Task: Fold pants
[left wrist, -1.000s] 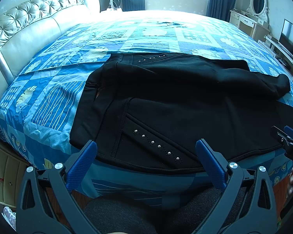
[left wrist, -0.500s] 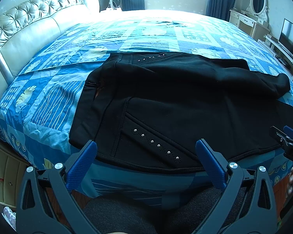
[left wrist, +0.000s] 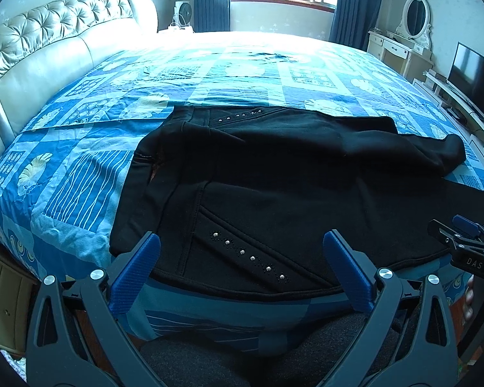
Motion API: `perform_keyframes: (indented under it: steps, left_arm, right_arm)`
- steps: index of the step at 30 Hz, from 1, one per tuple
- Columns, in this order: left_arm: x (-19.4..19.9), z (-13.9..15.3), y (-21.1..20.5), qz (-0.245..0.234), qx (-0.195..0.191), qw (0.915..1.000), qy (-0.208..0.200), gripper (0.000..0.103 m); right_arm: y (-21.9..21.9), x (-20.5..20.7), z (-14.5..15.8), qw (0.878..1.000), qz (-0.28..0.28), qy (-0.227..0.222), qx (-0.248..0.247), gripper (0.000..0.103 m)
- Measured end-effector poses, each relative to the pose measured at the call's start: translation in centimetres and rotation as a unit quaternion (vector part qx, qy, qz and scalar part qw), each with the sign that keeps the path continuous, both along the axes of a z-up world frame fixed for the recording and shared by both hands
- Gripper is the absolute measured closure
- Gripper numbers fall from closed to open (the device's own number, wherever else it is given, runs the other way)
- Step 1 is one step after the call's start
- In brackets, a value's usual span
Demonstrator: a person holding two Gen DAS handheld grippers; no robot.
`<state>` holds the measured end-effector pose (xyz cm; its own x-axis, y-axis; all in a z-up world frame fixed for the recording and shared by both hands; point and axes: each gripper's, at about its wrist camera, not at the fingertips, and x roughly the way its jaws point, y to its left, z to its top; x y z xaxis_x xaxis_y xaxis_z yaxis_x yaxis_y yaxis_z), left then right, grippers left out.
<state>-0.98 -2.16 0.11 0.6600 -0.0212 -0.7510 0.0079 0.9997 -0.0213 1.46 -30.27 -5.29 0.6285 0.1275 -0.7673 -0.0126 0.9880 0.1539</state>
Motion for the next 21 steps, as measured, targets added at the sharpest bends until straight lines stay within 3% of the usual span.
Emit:
perform_keyframes:
  steps: [5,10,15,21]
  left_arm:
    - [1.2,-0.5,0.7,-0.035,-0.060,0.9967,0.041,0.002]
    - [5.0,0.7,5.4,-0.056,-0.109,0.9914,0.046,0.002]
    - [12.5,0.8,12.6,-0.063,-0.145,0.9862,0.048,0.002]
    - [22.8,-3.0,19.2,-0.034,-0.206,0.9732,0.096,0.002]
  right_arm:
    - [-0.3,1.0,1.3,0.999,0.042,-0.021,0.021,0.004]
    - [-0.9,4.7,3.7,0.992,0.102,-0.054,0.047,0.004]
    - [-0.6,11.7,5.6,0.980,0.185,-0.064,0.025,0.004]
    - [0.1,21.4,3.9,0.971,0.240,-0.009,0.007,0.004]
